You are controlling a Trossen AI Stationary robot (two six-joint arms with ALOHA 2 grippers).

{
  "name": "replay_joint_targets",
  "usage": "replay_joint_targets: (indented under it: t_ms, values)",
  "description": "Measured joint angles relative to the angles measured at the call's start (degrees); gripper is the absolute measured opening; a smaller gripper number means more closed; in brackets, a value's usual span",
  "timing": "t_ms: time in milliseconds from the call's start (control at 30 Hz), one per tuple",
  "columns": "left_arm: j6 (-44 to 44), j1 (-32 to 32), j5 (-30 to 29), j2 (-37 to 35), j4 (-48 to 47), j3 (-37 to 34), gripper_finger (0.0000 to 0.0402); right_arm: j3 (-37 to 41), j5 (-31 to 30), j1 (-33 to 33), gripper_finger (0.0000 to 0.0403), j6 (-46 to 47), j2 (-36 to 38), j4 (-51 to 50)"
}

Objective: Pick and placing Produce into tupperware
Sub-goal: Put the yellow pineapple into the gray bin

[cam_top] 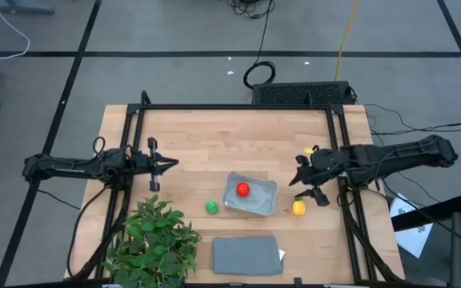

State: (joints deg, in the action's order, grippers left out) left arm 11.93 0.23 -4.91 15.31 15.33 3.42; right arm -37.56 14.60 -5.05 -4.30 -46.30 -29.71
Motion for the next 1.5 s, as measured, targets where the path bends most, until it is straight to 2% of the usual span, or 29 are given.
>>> replay_joint_targets:
  t_ms: [167, 300, 533, 867, 967, 1133, 1333, 1500]
  values:
    - [-0.03, 0.0, -0.72, 0.0, 0.32, 0.0, 0.0026, 0.0, -9.17, -2.58, 0.0282, -8.17, -1.69, -3.55]
    - [-0.41, 0.01, -0.7, 0.07, 0.93, 0.0, 0.0026, 0.0, -16.84, -5.04, 0.0312, -10.24, -2.98, -5.65]
    - [-0.75, 0.0, -0.7, 0.07, 1.01, 0.0, 0.0026, -0.57, -17.52, -7.33, 0.0322, -0.73, -3.42, -7.81]
    - [-0.86, 0.0, -0.7, 0.07, 0.85, 0.0, 0.0026, -0.83, -16.86, -15.2, 0.0322, -1.02, -3.73, -8.11]
    - [-0.86, 0.02, -0.7, 0.07, 0.83, 0.0, 0.0026, -0.83, -19.17, -16.95, 0.0322, 0.23, -4.5, -8.1]
    - [-0.86, 0.01, -0.67, 0.07, 0.79, 0.0, 0.0026, -0.83, -20.24, -15.83, 0.0322, 14.0, -5.17, -7.9]
    - [-1.38, 0.0, -0.67, 0.07, 0.79, 0.0, 0.0026, -0.83, -13.67, -14.5, 0.0322, 36.52, -5.1, -6.35]
    - [-1.56, 0.02, -0.67, 0.07, 0.79, 0.0, 0.0026, -0.83, -12.76, -14.17, 0.0322, 54.48, -5.1, -3.09]
